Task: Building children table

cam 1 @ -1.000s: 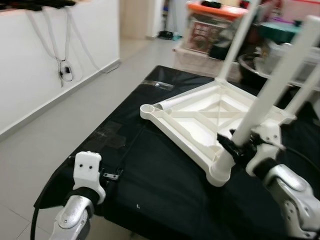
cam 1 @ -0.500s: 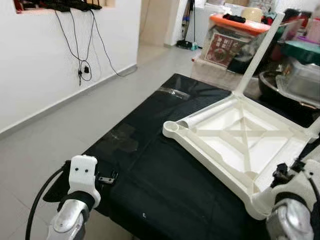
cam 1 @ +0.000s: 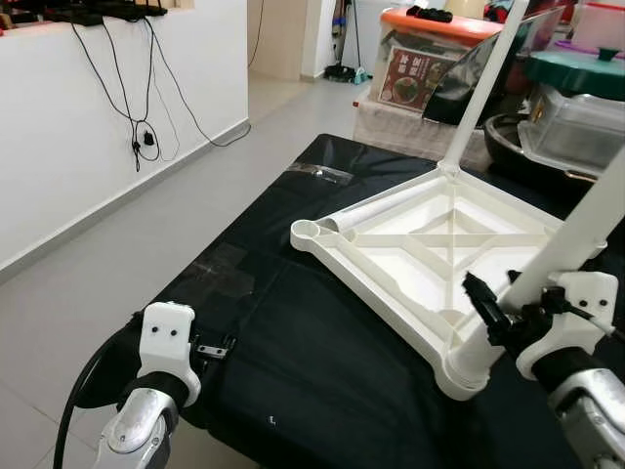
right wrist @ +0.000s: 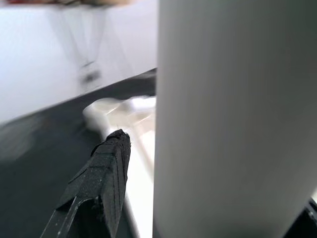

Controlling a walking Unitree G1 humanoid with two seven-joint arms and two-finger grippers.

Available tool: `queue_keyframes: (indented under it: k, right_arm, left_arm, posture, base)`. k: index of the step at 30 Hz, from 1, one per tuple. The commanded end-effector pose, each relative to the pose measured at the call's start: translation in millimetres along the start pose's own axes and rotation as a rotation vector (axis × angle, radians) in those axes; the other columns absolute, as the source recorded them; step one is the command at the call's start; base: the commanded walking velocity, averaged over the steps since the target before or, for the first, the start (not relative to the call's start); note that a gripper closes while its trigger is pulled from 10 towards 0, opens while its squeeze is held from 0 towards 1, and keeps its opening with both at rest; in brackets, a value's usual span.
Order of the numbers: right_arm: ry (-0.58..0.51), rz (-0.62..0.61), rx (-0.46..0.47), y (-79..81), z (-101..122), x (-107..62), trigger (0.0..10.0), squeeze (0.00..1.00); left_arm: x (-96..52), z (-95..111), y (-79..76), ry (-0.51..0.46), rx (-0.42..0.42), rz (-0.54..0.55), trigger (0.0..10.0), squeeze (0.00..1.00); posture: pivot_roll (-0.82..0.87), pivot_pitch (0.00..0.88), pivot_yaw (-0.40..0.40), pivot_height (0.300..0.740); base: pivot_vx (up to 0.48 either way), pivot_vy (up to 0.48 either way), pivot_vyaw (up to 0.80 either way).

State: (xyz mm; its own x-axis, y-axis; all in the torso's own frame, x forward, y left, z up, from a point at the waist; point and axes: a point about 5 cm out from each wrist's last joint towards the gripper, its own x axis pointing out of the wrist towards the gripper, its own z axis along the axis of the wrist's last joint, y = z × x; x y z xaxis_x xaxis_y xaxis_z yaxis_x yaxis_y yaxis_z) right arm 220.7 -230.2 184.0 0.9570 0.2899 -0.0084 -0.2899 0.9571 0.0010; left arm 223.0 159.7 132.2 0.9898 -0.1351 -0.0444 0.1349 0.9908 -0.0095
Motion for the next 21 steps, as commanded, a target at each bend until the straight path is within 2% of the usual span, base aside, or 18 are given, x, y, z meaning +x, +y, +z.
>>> queue_keyframes:
  k: [1,3,4,5,6,7,8,9,10,11,13,14,15,16,17,18,19,21]
  right_arm:
    - [0.019,0.122,0.049,6.6,-12,7.4,10.0,0.0]
    - [0.017,0.128,0.102,5.9,-20,20.5,10.0,0.0]
    - [0.017,0.128,0.102,5.9,-20,20.5,10.0,0.0]
    - [0.008,0.14,0.143,11.0,-23,28.3,6.0,0.0]
    - [-0.003,0.15,0.179,17.8,-25,34.5,4.1,0.0]
    - [-0.003,0.15,0.179,17.8,-25,34.5,4.1,0.0]
    - [-0.039,0.155,0.219,27.0,-25,40.4,0.9,0.0]
    - [-0.039,0.155,0.219,27.0,-25,40.4,0.9,0.0]
    - [-0.059,0.098,0.257,25.1,-27,41.8,0.0,0.0]
    - [-0.059,0.098,0.257,25.1,-27,41.8,0.0,0.0]
    - [0.002,-0.237,0.249,5.1,-41,41.2,0.0,0.0]
    - [0.087,-0.592,0.291,-21.3,-55,27.5,0.0,0.0]
    - [0.087,-0.592,0.291,-21.3,-55,27.5,0.0,0.0]
    - [0.158,-0.826,0.319,-36.1,-65,13.8,0.0,0.0]
    - [0.158,-0.826,0.319,-36.1,-65,13.8,0.0,0.0]
    - [0.215,-1.008,0.3,-44.8,-75,-7.7,0.0,0.0]
    - [0.248,-1.112,0.277,-48.8,-79,-22.3,0.0,0.0]
    - [0.245,-1.129,0.253,-47.3,-79,-29.9,0.0,0.0]
  left_arm:
    - [3.0,-3,-1.7,0.009,-0.008,0.0,10.0,0.0]
    - [4.3,-4,-3.7,0.008,-0.012,-0.005,10.0,0.0]
    - [4.3,-4,-3.7,0.008,-0.012,-0.005,10.0,0.0]
    - [4.6,-4,-5.0,0.006,-0.013,-0.009,10.0,0.0]
    - [4.5,-4,-5.6,0.004,-0.013,-0.01,10.0,0.0]
    - [4.5,-4,-5.6,0.004,-0.013,-0.01,10.0,0.0]
    - [3.7,-4,-4.9,0.004,-0.013,-0.006,10.0,0.0]
    - [3.7,-4,-4.9,0.004,-0.013,-0.006,10.0,0.0]
    - [3.5,-3,-4.3,0.004,-0.013,-0.004,10.0,0.0]
    - [3.5,-3,-4.3,0.004,-0.013,-0.004,10.0,0.0]
    - [3.7,-2,-2.6,0.004,-0.013,0.0,10.0,0.0]
    - [3.5,-2,-2.3,0.005,-0.012,-0.001,10.0,0.0]
    - [3.5,-2,-2.3,0.005,-0.012,-0.001,10.0,0.0]
    - [3.3,-1,-2.2,0.006,-0.01,-0.002,10.0,0.0]
    - [3.3,-1,-2.2,0.006,-0.01,-0.002,10.0,0.0]
    - [3.4,-1,-2.1,0.007,-0.01,-0.003,10.0,0.0]
    - [3.5,-2,-2.0,0.007,-0.01,-0.004,10.0,0.0]
    - [3.6,-2,-2.1,0.007,-0.01,-0.004,10.0,0.0]
  posture:
    - [0.18,0.0,-0.124,0.74]
    - [0.18,0.0,-0.124,0.74]
    - [0.18,0.0,-0.124,0.74]
    - [0.19,0.0,-0.141,0.74]
    - [0.19,0.0,-0.141,0.74]
    - [0.19,0.0,-0.141,0.74]
    - [0.2,0.0,-0.146,0.74]
    - [0.2,0.0,-0.146,0.74]
    - [0.2,0.0,-0.146,0.74]
    - [0.2,0.0,-0.146,0.74]
    - [0.2,0.0,-0.134,0.74]
    - [0.19,0.0,-0.127,0.74]
    - [0.19,0.0,-0.127,0.74]
    - [0.19,0.0,-0.127,0.74]
    - [0.19,0.0,-0.127,0.74]
    - [0.18,0.0,-0.124,0.74]
    - [0.18,0.0,-0.124,0.74]
    - [0.18,0.0,-0.123,0.74]
  base:
    - [0.0,0.0,0.0]
    - [0.0,0.0,0.0]
    - [0.0,0.0,0.0]
    - [0.0,0.0,0.0]
    - [0.0,0.0,0.0]
    - [0.0,0.0,0.0]
    - [0.0,0.0,0.0]
    - [0.0,0.0,0.0]
    - [0.0,0.0,0.0]
    - [0.0,0.0,0.0]
    - [0.0,0.0,0.0]
    - [0.0,0.0,0.0]
    - [0.0,0.0,0.0]
    - [0.0,0.0,0.0]
    - [0.0,0.0,0.0]
    - [0.0,0.0,0.0]
    - [0.0,0.0,0.0]
    - [0.0,0.0,0.0]
